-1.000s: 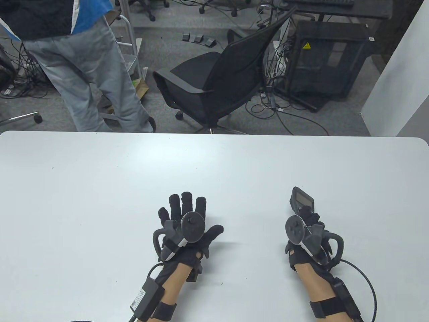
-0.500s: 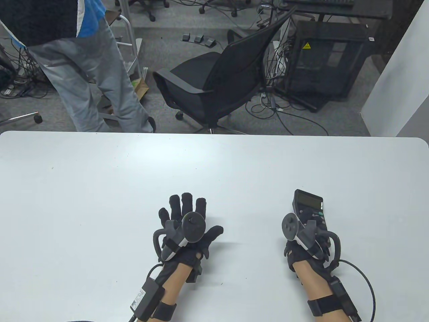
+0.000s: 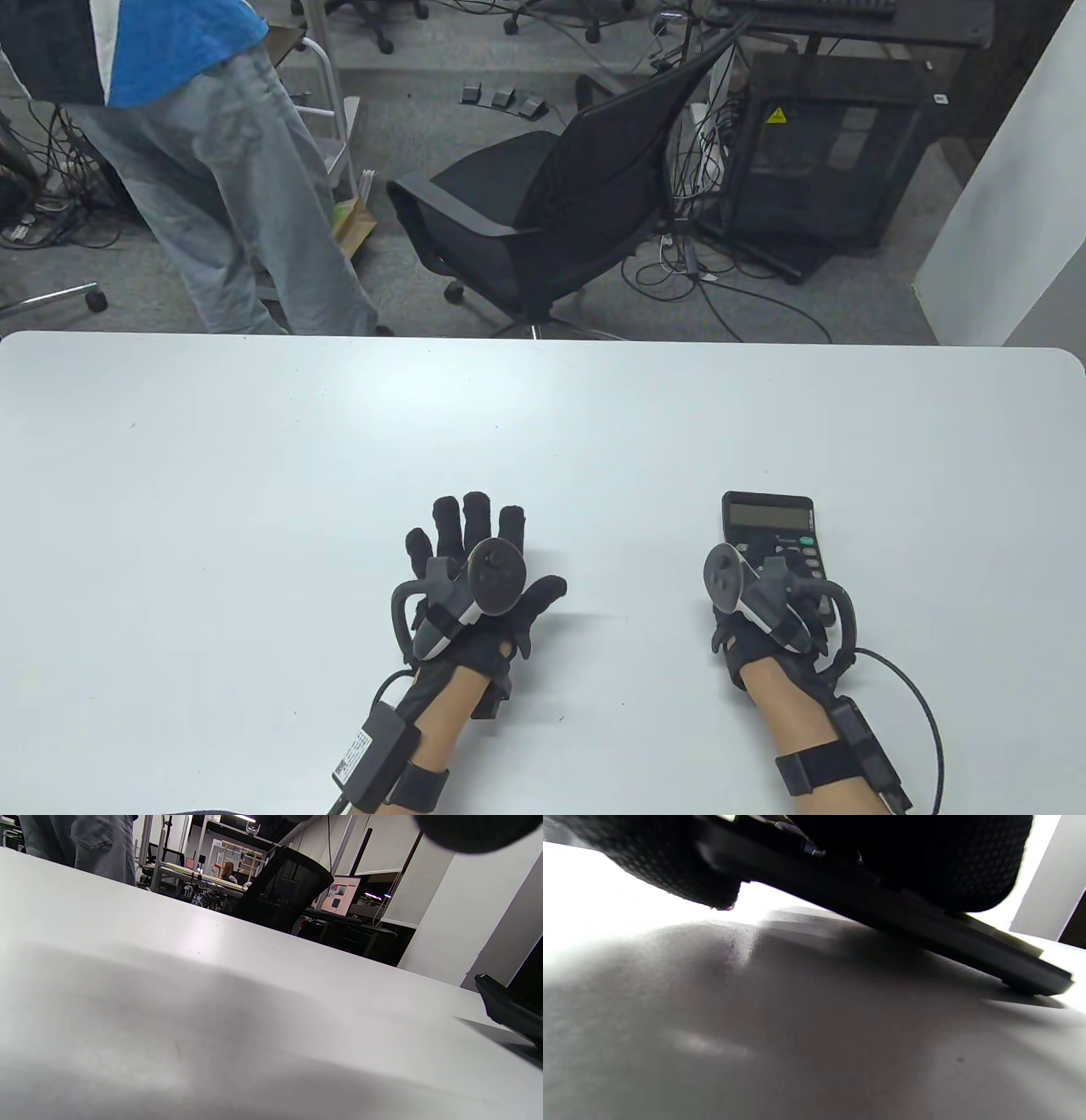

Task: Fit batteries into calculator, then fit battery cover

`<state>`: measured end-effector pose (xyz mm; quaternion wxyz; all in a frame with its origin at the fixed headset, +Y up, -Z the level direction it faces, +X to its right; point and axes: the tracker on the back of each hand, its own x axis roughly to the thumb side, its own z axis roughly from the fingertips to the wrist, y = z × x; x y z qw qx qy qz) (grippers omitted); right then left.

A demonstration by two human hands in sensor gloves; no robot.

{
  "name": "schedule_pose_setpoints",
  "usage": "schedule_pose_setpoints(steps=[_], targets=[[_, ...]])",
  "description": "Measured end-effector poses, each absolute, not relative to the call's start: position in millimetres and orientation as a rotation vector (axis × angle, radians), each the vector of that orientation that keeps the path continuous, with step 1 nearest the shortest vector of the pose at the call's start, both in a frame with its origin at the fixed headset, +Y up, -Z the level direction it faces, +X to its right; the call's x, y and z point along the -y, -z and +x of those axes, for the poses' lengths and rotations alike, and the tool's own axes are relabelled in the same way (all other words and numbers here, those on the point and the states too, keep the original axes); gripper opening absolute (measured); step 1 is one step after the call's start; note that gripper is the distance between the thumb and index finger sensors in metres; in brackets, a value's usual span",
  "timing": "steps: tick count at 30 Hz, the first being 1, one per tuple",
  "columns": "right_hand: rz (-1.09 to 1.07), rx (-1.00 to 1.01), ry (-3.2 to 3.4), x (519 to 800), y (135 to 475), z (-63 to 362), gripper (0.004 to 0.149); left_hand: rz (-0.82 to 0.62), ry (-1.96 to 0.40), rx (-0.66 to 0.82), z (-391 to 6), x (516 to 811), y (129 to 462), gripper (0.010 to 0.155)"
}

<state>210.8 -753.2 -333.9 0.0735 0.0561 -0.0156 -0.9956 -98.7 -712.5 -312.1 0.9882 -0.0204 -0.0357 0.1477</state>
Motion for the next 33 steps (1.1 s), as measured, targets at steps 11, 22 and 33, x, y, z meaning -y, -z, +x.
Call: schedule_pose_setpoints(steps=[11,22,33], targets=[[0.155,0.11,2.992,758.1,334.1,208.8,0.078,-0.038,-0.292,0.071,-98.6,711.4,312.0,0.093],[0.034,-0.04,3.163,728.7,317.0,208.8,0.08,0.005,-0.207,0.066,-102.5,705.7,312.9,0.096],[-0.464,-0.604,3.214,688.3,285.8,178.0,0.082,0.039,-0.189,0.051,-107.4,698.9,311.7,0.094]])
